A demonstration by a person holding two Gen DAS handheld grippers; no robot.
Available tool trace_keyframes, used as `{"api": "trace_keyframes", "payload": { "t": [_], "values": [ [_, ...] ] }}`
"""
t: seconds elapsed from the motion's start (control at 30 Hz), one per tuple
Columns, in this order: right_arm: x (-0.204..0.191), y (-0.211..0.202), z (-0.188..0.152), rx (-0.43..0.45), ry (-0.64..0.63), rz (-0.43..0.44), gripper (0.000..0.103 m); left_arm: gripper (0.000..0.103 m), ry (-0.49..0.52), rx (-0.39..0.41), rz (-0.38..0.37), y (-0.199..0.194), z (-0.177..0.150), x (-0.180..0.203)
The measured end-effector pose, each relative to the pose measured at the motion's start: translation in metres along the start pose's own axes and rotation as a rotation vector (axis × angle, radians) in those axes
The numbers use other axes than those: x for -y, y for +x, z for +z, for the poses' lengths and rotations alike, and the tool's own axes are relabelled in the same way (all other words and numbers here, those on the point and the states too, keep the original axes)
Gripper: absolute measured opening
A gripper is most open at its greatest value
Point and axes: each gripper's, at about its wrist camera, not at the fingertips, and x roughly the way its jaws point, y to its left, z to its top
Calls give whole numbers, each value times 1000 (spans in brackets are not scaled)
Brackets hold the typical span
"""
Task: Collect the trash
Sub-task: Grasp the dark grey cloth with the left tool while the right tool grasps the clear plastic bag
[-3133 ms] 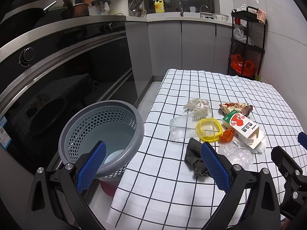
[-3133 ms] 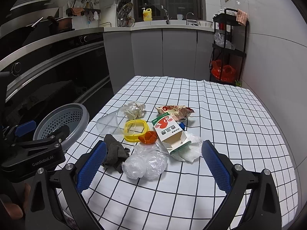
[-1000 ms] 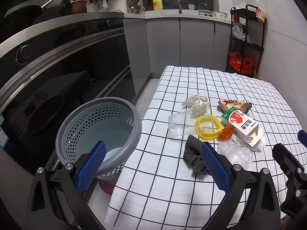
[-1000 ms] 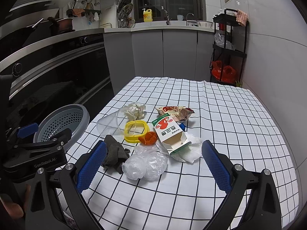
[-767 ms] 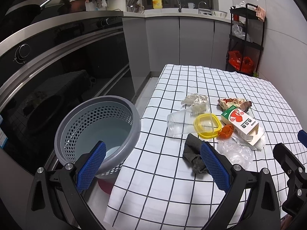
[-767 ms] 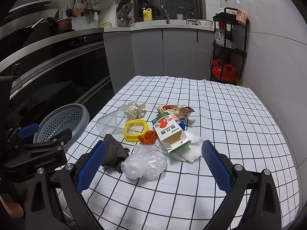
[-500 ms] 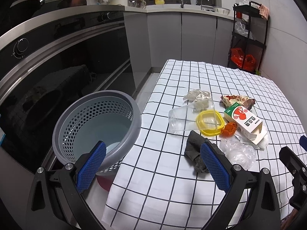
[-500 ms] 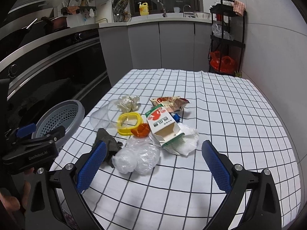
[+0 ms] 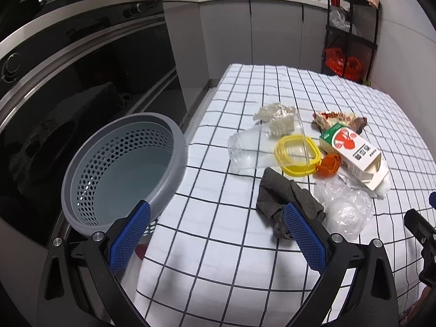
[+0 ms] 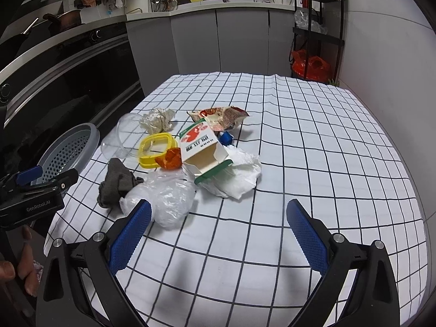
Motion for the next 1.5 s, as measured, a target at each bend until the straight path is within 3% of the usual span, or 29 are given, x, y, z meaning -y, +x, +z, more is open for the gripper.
{"api": "trace_keyframes", "payload": {
  "t": [0.43,1.07,1.1,1.2,1.27,1.37,1.5],
  "values": [
    [-33,16,0,-35,-59,80,95,97,-27,-45,11,16,-1,-10],
    [-83,60,1,-80,-122,49,94,97,-74,-48,66,24,2,-37],
    [-83,59,0,-81,-125,49,92,97,-77,-48,64,24,2,-38],
    [-85,62,1,-94,-136,41,71,97,-80,-45,57,22,2,-39],
    [-86,63,0,-104,-138,53,64,97,-78,-37,51,21,1,-38],
    [-86,60,-1,-104,-143,74,45,97,-74,-24,34,17,0,-36],
    [-81,47,-1,-89,-122,123,39,97,-71,-14,4,14,0,-33]
  ]
}}
